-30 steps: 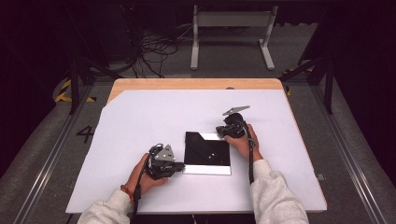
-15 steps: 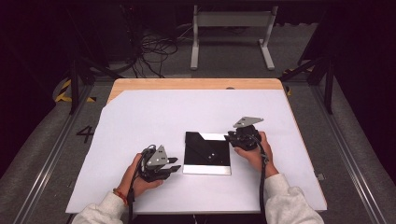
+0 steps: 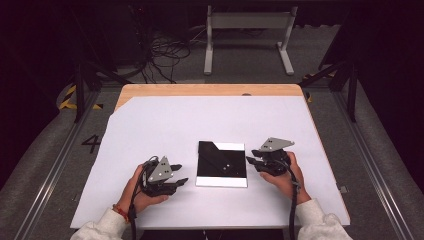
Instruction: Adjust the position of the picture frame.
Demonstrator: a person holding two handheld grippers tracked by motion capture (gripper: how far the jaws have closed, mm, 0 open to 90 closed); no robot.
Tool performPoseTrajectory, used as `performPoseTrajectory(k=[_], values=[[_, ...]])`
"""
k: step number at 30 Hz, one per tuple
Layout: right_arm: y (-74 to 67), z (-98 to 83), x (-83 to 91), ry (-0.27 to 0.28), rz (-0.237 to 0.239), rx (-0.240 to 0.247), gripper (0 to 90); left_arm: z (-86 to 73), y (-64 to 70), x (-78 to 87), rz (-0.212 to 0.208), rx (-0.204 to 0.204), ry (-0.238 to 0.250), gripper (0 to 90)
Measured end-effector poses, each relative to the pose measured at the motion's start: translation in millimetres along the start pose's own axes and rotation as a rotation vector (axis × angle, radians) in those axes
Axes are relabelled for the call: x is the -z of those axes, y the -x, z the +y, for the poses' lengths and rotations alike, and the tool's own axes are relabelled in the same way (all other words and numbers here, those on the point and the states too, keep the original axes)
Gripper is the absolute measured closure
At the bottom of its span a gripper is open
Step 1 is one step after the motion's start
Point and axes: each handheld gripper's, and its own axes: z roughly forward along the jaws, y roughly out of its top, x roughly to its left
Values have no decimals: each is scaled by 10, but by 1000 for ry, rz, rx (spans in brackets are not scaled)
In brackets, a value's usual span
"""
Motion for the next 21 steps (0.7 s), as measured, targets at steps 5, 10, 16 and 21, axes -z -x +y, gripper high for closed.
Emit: performPoseTrajectory(k=[5, 10, 16, 21], values=[[-40, -41, 67, 9, 6, -3, 621, -52, -9, 83, 27, 7, 12, 455], [-110, -67, 156, 24, 6, 7, 583, -138, -30, 155, 54, 31, 25, 378], [-124, -104, 189, 28, 1, -1, 530, -237, -62, 211, 75, 67, 16, 273], [-110, -133, 198, 28, -7, -12, 511, -316, -87, 222, 78, 81, -3, 300]])
